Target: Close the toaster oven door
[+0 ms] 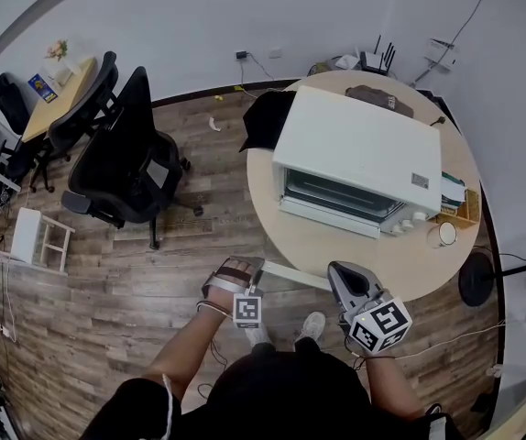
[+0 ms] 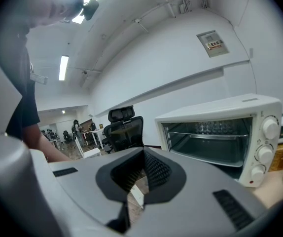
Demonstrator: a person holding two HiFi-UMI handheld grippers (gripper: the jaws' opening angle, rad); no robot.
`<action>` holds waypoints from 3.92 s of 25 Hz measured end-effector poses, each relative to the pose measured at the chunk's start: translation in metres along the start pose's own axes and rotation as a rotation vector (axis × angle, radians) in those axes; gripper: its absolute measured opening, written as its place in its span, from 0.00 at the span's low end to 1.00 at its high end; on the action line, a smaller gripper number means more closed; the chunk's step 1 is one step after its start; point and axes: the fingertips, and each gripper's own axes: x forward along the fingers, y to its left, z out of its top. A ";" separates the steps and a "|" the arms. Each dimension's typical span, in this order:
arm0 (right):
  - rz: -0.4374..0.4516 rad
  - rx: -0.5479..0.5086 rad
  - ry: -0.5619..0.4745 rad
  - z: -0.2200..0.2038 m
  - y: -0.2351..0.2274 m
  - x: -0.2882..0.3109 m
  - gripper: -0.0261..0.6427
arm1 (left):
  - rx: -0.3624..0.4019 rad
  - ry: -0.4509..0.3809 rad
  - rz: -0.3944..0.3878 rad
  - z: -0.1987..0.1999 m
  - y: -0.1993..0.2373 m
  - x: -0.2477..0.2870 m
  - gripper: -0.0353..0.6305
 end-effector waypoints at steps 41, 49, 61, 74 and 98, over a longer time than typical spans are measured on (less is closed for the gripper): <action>-0.014 -0.007 -0.066 0.019 -0.012 -0.003 0.03 | -0.076 0.001 0.276 0.006 0.122 -0.051 0.10; -0.045 -0.003 -0.087 0.022 -0.021 -0.010 0.03 | -0.074 0.003 0.338 0.008 0.152 -0.050 0.13; -0.076 0.001 -0.100 0.025 -0.035 -0.018 0.03 | -0.046 0.006 0.369 0.010 0.183 -0.040 0.17; -0.092 0.000 -0.103 0.027 -0.042 -0.030 0.03 | -0.057 0.036 0.392 0.010 0.226 -0.021 0.25; -0.101 -0.034 -0.094 0.027 -0.044 -0.034 0.03 | -0.069 0.019 0.316 0.015 0.267 -0.003 0.31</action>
